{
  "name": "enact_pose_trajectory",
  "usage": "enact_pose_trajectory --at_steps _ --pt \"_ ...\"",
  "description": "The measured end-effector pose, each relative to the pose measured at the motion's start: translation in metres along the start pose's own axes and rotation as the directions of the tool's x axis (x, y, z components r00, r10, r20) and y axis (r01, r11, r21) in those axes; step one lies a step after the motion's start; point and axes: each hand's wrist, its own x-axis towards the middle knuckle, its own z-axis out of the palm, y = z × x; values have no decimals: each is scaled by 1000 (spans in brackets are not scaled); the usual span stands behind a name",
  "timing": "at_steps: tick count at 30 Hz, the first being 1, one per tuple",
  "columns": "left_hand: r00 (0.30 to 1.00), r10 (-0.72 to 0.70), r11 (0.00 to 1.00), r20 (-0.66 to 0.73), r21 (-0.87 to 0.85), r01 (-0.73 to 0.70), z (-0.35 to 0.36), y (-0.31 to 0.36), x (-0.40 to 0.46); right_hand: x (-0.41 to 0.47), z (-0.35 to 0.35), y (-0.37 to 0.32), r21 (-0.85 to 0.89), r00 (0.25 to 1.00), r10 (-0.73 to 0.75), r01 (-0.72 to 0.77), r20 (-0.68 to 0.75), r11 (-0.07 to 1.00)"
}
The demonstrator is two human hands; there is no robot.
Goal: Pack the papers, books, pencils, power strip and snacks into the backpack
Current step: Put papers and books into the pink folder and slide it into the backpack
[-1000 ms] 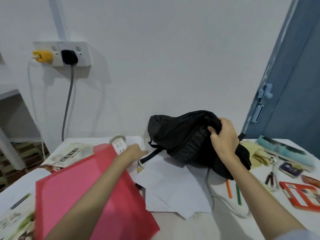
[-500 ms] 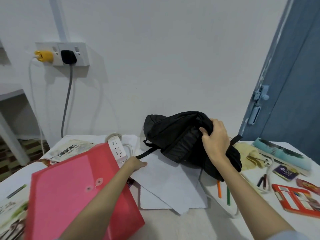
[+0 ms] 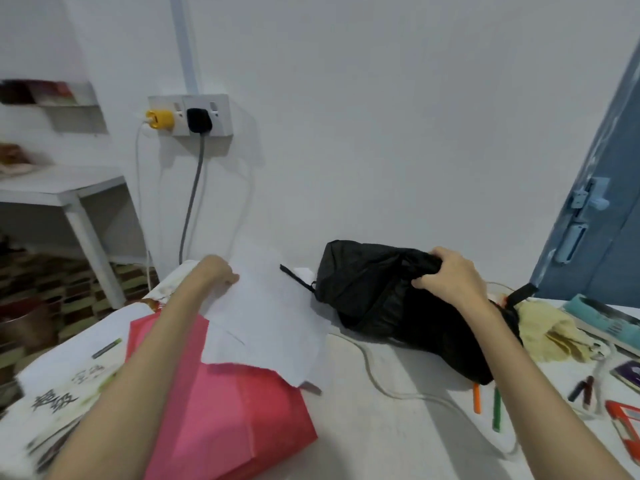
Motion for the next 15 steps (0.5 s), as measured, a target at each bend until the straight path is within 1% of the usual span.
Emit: enact_pose_trajectory --at_steps 1,2,3,4,5,6,7,8,9,10,11,13,14,15 --pt "999 -21 999 -43 -50 19 -10 -11 6 1 -1 -5 -44 995 -17 21 97 999" --pt "992 -34 991 -119 -134 18 -19 -23 9 -1 -1 -13 -87 982 -44 61 185 994" --pt "981 -52 978 -186 -207 13 -27 -33 10 -3 1 -20 -135 956 -70 112 285 985" --pt "969 -60 962 -239 -273 -7 -30 -41 12 -6 2 -26 -183 908 -88 176 409 967" --pt "959 -55 949 -279 -313 -36 -33 -44 10 -8 4 -34 -232 829 -89 255 552 939" --pt "953 -34 932 -303 -354 -79 -32 -43 5 -12 6 -39 -267 724 -59 327 687 907" --pt "951 -7 909 -308 -397 -122 -34 -43 1 -15 10 -47 -267 607 -19 377 794 887" --pt "953 32 882 -301 -439 -168 -34 -42 -4 -18 16 -55 -230 505 3 387 863 893" --pt "956 69 853 -284 -481 -204 -33 -38 -10 -21 23 -60 -165 438 -15 369 899 915" --pt "955 101 825 -281 -513 -238 -35 -37 -14 -22 34 -68 -77 419 -80 345 905 936" --pt "952 115 802 -283 -539 -257 -35 -37 -17 -23 47 -75 22 452 -162 298 877 954" --pt "957 117 777 -264 -576 -254 -40 -41 -20 -22 77 -90 272 602 -295 133 742 953" --pt "971 112 764 -209 -607 -219 -44 -47 -21 -21 92 -97 391 668 -292 2 684 920" --pt "987 113 744 -117 -648 -162 -48 -54 -21 -20 107 -103 484 698 -259 -142 667 863"
